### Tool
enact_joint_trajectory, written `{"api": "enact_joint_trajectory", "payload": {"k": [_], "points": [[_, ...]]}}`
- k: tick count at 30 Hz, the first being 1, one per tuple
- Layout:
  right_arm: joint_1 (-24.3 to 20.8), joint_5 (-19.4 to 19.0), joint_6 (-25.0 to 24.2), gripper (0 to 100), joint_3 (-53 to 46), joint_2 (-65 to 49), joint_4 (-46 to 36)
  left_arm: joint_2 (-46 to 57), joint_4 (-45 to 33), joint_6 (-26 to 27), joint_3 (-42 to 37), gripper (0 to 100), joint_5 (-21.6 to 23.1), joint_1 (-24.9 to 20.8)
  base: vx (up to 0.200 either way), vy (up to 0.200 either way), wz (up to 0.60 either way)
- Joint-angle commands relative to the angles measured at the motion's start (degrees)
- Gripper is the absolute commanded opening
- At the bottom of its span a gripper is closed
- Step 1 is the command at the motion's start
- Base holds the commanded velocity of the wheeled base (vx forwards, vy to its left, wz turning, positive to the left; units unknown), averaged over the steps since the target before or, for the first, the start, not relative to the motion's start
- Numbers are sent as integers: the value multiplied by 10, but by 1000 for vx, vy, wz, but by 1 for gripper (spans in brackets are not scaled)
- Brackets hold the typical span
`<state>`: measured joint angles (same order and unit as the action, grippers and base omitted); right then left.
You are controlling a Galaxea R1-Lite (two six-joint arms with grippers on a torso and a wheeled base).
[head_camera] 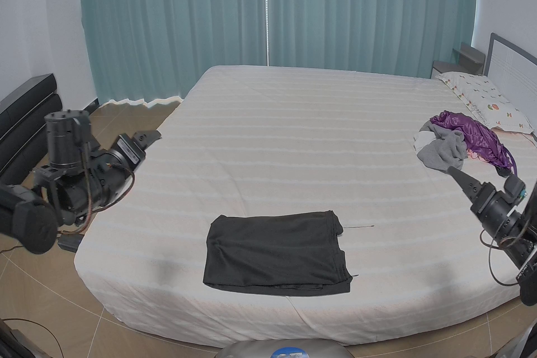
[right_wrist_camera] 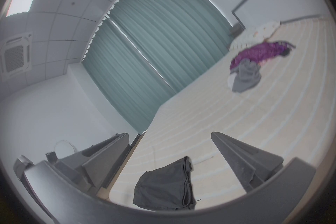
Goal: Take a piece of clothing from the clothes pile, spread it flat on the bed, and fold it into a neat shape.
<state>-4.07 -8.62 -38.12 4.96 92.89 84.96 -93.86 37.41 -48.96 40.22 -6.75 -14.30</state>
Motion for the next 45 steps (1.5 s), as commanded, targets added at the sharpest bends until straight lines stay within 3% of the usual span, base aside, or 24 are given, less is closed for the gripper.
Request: {"api": "enact_joint_trajectory", "payload": {"k": [1,7,8,9,11,13,16,18,20,22,26,32,39,40,44,45], "points": [[29,4,140,100,-50,-336,-153,272,4,93,-113,100,-80,1,0,0,0],[33,-32,236,100,-47,-552,-425,408,-1,156,-188,100,-128,0,0,0,0],[33,-32,236,100,-47,-552,-425,408,-1,156,-188,100,-128,0,0,0,0],[32,-32,264,100,-41,-629,-509,457,-3,185,-212,100,-145,-1,0,0,0],[29,-32,291,100,-21,-707,-594,504,-16,222,-226,100,-154,-1,0,0,0],[26,-32,309,100,1,-759,-667,540,-37,251,-229,100,-158,1,0,0,0],[0,-32,335,100,65,-866,-845,634,-102,296,-226,100,-164,6,0,0,0],[7,-33,353,100,84,-886,-899,678,-135,323,-226,100,-167,15,0,0,0],[16,-35,352,100,88,-890,-904,691,-146,330,-226,100,-167,19,0,0,0],[37,-53,358,100,92,-927,-914,762,-196,360,-226,100,-164,52,0,0,0],[38,-53,384,100,87,-929,-900,810,-230,386,-226,100,-163,72,0,0,0],[39,-18,400,100,79,-929,-851,881,-287,390,-230,100,-163,73,0,0,0],[39,42,427,100,1,-929,-732,885,-281,394,-234,100,-173,75,0,0,0],[39,44,449,100,-50,-929,-669,885,-279,394,-237,100,-174,82,0,0,0],[39,42,455,100,-50,-929,-683,897,-245,409,-283,100,-150,124,0,0,0],[39,41,455,100,-50,-929,-702,919,-237,432,-306,100,-118,139,0,0,0]]}}
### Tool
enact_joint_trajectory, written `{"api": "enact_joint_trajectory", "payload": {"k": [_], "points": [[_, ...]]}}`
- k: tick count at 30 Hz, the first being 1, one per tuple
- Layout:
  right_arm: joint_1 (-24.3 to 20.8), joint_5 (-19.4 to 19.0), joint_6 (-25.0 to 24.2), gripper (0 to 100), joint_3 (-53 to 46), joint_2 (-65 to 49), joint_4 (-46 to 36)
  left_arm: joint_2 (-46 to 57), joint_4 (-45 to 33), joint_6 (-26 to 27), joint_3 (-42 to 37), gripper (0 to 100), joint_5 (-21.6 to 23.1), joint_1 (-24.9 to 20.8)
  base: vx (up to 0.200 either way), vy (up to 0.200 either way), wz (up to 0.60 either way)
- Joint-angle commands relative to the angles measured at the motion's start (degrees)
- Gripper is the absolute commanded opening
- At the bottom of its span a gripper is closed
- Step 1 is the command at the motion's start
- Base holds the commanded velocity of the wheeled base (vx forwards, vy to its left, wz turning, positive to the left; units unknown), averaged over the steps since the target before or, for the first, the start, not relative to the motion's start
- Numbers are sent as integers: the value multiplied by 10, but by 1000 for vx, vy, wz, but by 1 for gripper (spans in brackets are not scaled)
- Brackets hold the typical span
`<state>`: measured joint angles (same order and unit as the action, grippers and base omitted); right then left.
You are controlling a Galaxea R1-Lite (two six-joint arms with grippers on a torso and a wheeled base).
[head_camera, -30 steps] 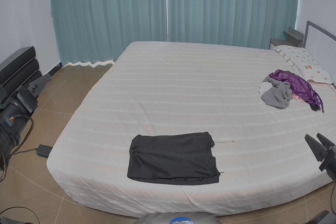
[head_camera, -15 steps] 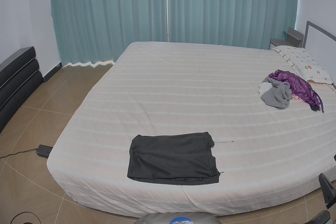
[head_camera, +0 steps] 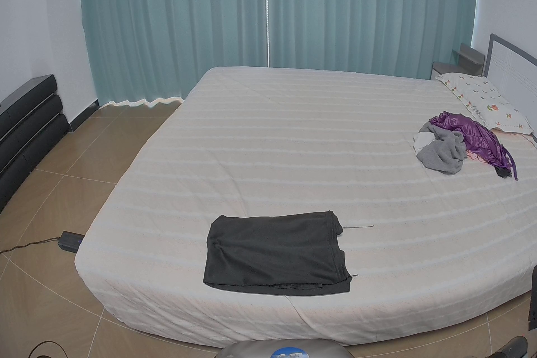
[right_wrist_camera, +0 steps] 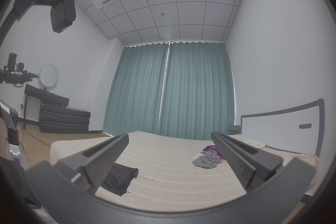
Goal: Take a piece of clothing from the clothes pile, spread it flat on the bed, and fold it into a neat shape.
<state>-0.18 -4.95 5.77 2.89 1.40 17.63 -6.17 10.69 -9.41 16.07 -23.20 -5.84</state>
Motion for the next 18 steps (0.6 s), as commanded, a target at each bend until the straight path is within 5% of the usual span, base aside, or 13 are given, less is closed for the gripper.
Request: {"api": "enact_joint_trajectory", "payload": {"k": [1,5,13,18], "points": [[0,5,17,100,-29,-14,-42,59,35,55,-82,100,71,60,0,0,0],[0,5,19,100,-29,-14,-115,62,126,111,-161,100,97,59,0,0,0],[0,6,-12,100,-28,-14,-134,62,41,110,-161,100,144,59,0,0,0],[2,50,-40,100,-20,-13,-204,62,-20,108,-161,100,168,58,0,0,0]]}}
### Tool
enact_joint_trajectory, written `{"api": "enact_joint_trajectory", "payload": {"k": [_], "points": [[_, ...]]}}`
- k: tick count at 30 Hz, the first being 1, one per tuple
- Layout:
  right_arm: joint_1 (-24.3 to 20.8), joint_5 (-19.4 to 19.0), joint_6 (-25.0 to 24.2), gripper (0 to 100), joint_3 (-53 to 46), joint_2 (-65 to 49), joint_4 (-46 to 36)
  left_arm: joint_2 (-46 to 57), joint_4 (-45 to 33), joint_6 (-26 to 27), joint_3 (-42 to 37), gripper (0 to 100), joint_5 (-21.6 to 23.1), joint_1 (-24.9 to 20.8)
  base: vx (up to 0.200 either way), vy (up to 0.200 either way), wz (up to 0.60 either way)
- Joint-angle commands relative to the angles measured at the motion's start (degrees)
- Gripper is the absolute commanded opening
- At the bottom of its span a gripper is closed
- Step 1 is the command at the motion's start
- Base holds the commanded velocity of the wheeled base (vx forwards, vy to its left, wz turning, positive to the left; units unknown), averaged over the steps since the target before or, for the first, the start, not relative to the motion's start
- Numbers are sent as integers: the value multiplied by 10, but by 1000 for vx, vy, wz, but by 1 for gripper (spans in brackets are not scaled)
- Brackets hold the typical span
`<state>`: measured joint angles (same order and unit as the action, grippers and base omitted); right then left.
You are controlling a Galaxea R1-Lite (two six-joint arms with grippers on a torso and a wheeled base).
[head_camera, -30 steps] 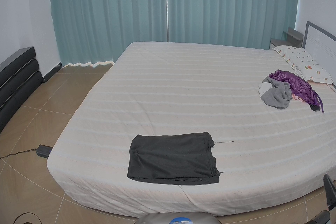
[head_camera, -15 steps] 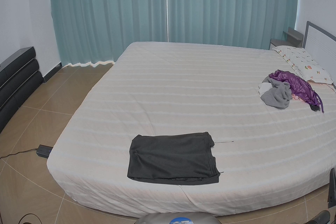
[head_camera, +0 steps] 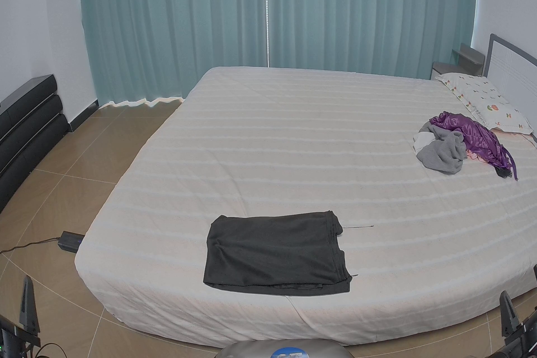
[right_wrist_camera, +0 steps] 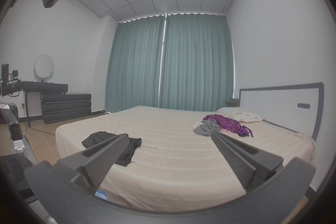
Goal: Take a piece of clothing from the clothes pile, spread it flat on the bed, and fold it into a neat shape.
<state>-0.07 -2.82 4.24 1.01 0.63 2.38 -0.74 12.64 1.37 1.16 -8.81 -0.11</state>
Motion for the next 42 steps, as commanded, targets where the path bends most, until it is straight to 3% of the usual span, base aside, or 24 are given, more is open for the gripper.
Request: {"api": "enact_joint_trajectory", "payload": {"k": [1,3,12,21,23,26,28,31,36,42], "points": [[1,30,-28,100,0,-5,-52,7,-56,0,-12,100,29,2,0,0,0],[1,31,-29,100,-1,-5,-48,7,-87,-2,-12,100,41,1,0,0,0],[-1,25,-31,100,-7,-6,-33,7,-89,4,-12,100,124,1,0,0,0],[-1,26,-37,100,-7,-6,-33,7,-90,0,-12,100,80,1,0,0,0],[-1,26,-35,100,-7,-6,-33,7,-93,-6,-12,100,115,1,0,0,0],[-1,26,-35,100,-7,-6,-33,7,-94,-12,-10,100,235,1,0,0,0],[-1,26,-35,100,-7,-6,-33,7,-100,-15,-8,100,250,1,0,0,0],[-1,26,-35,100,-7,-6,-33,7,-97,-19,-10,100,219,1,0,0,0],[-1,26,-35,100,-7,-6,-33,7,-126,-42,-12,100,54,2,0,0,0],[-1,26,-36,100,-7,-6,-33,7,-126,-14,-12,100,78,1,0,0,0]]}}
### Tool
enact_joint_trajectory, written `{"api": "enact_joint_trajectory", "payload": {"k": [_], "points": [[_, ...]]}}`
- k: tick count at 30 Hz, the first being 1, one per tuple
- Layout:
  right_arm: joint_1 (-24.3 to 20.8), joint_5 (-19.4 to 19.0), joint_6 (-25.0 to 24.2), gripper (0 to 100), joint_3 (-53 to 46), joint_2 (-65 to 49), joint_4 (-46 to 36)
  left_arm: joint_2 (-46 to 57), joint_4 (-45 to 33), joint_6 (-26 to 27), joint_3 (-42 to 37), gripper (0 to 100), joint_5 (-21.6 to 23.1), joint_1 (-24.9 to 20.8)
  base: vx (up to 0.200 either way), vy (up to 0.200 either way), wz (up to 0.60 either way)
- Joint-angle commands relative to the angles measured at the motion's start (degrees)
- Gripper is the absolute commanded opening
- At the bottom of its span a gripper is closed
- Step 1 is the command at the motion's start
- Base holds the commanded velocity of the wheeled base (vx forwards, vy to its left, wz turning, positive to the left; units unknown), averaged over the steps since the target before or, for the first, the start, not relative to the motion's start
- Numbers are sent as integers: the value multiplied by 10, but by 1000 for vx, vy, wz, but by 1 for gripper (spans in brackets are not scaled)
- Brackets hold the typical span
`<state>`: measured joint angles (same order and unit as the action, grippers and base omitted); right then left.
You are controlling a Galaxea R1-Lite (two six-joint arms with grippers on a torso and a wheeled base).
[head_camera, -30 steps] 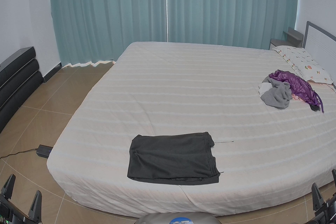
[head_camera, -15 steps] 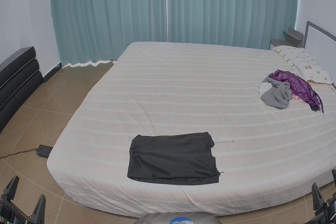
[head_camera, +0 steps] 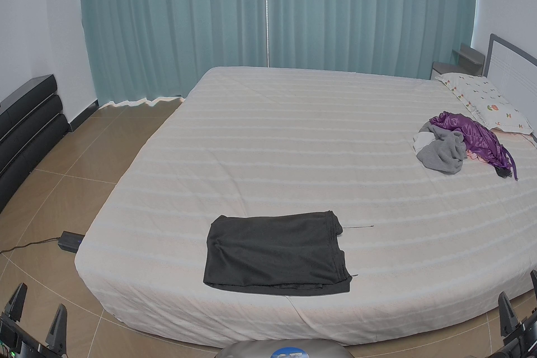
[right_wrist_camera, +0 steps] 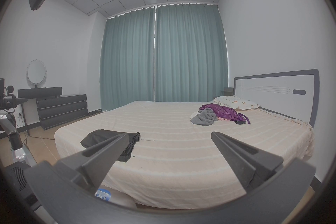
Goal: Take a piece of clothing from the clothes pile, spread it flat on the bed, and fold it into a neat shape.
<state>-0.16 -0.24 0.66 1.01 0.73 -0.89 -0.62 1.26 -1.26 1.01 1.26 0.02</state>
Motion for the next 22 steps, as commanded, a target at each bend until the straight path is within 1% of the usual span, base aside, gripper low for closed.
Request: {"api": "enact_joint_trajectory", "payload": {"k": [1,6,10,14,22], "points": [[0,-1,0,100,-7,-7,0,6,-13,17,-10,100,-20,0,0,0,0],[0,-1,0,100,-7,-7,0,6,-13,15,-10,100,-21,0,0,0,0],[0,-1,0,100,-7,-7,0,6,-10,-10,-10,100,-24,0,0,0,0],[0,-2,-4,100,-7,-7,0,6,-12,14,-10,100,-26,0,0,0,0],[0,0,-4,100,-6,-7,-1,6,-12,13,-10,100,-26,0,0,0,0]]}}
